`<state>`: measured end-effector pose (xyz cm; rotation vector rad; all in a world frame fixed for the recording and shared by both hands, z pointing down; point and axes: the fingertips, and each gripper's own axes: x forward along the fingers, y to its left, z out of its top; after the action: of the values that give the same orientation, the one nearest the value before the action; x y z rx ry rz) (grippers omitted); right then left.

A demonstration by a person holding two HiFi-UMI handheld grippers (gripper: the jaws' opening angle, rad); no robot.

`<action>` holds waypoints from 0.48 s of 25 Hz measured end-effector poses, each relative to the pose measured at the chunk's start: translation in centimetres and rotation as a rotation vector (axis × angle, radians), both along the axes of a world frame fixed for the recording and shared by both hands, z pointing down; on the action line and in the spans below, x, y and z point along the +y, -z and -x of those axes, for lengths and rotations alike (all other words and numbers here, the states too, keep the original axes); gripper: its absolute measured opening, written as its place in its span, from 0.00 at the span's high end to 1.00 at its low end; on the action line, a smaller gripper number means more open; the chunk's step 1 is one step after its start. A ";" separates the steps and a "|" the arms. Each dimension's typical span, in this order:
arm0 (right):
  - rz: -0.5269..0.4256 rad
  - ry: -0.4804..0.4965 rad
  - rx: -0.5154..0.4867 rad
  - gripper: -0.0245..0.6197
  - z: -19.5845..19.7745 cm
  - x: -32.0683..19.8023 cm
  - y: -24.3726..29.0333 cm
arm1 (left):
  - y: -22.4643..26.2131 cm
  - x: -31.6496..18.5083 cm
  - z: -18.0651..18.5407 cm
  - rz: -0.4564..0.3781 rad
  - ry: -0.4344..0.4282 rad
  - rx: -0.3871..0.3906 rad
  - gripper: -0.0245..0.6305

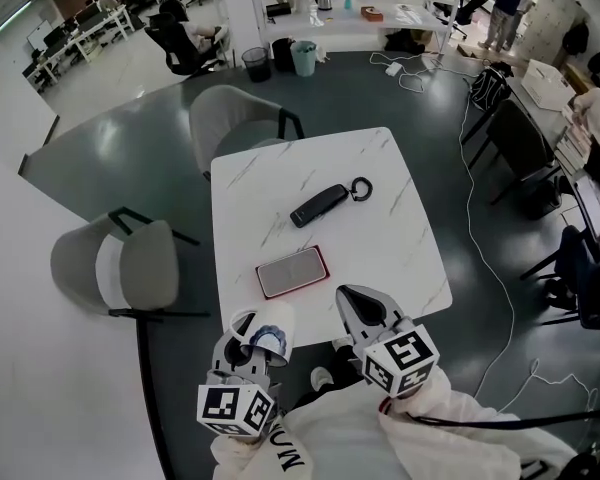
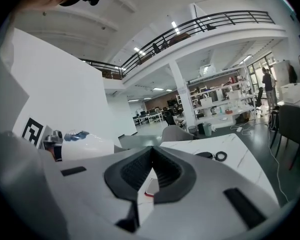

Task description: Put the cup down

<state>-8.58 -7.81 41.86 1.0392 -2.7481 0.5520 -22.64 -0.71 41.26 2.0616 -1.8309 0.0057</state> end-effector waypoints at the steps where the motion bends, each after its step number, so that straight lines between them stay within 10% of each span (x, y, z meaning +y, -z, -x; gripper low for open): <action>1: -0.002 0.004 -0.003 0.95 0.1 -0.5 0.1 | 0.1 -0.5 0.0 0.000 0.002 -0.005 0.90; 12: 0.008 0.021 -0.015 0.95 0.3 -5.5 -0.3 | -0.5 -5.1 0.2 0.031 0.009 -0.035 0.90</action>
<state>-8.90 -13.31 42.11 1.0077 -2.7642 0.5694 -22.84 -5.77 41.73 2.0449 -1.8483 0.0673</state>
